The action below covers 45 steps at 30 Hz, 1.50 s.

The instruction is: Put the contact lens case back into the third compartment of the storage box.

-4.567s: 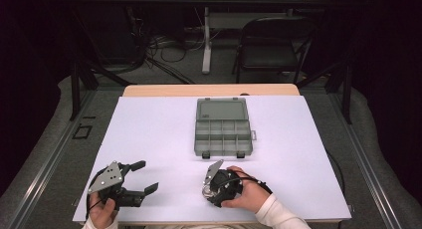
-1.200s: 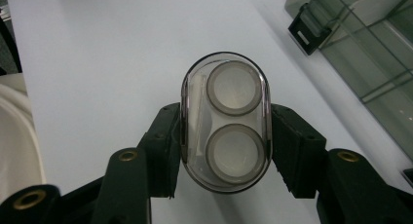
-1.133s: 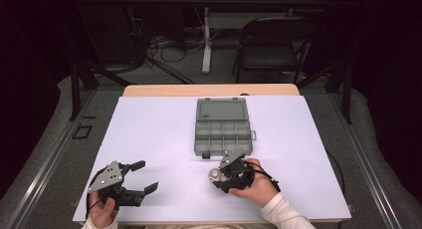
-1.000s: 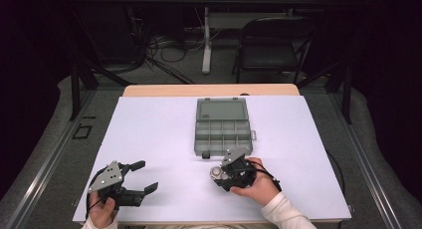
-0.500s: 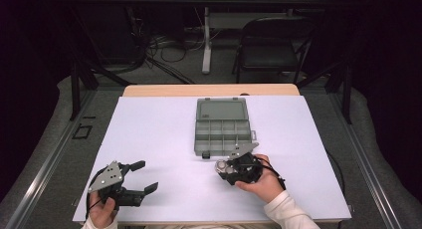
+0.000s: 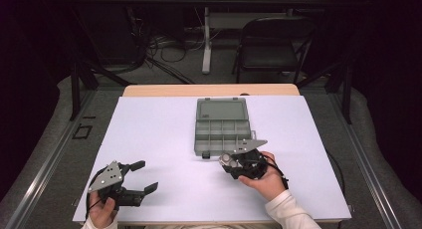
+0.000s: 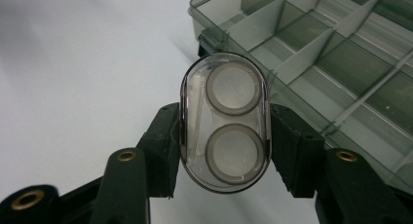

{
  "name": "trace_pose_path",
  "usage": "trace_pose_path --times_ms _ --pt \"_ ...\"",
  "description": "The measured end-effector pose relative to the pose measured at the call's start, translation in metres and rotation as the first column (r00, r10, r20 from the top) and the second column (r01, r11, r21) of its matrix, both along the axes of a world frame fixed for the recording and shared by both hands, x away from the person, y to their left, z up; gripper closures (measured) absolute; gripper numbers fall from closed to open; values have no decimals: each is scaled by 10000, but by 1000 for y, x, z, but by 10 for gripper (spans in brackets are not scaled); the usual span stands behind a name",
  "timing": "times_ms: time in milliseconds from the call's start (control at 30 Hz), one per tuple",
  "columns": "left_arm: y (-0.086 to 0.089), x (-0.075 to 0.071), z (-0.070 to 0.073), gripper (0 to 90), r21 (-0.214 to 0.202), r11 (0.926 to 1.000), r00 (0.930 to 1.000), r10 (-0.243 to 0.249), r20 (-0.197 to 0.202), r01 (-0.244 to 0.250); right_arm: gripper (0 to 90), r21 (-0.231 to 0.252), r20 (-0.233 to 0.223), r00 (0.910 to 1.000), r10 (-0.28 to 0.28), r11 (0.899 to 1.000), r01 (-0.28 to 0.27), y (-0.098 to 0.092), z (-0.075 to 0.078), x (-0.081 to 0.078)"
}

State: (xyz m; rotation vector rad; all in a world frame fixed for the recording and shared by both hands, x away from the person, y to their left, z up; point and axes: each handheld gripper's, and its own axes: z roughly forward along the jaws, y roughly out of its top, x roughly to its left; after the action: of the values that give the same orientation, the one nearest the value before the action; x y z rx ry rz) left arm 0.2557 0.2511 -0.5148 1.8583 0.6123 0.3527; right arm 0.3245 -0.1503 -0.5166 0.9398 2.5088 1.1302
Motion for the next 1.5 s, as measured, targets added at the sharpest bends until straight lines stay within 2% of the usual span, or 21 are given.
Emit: trace_pose_path --times_ms 67,433,767,967,1000,1067,1500 --pt "0 0 0 159 -6 10000 9999 -96 -36 96 484 68 12 9998 -180 9998 180 -3 0 1" --pt "0 0 0 159 -6 10000 10000 52 -21 -53 484 127 -70 9943 -1062 9943 1062 -13 -1 8" --pt "-1 0 0 159 92 9999 9999 105 -63 -105 484 67 -74 9875 -1573 9875 1573 -16 -1 11" --pt "-1 1 -1 159 59 9999 9999 127 -87 -126 484 -5 -69 9865 -1634 9866 1634 -14 -1 13" --pt "0 2 -1 159 -3 10000 9999 -56 -94 56 484 11 -54 9860 -1666 9860 1667 -13 -1 13" --pt "0 1 -1 159 14 10000 9999 51 -93 -51 484 -54 -98 9860 -1663 9861 1662 -13 1 15" --pt "0 2 -1 159 2 10000 9999 -39 -123 39 484 -627 -293 9879 -1522 9867 1501 -8 7 27"
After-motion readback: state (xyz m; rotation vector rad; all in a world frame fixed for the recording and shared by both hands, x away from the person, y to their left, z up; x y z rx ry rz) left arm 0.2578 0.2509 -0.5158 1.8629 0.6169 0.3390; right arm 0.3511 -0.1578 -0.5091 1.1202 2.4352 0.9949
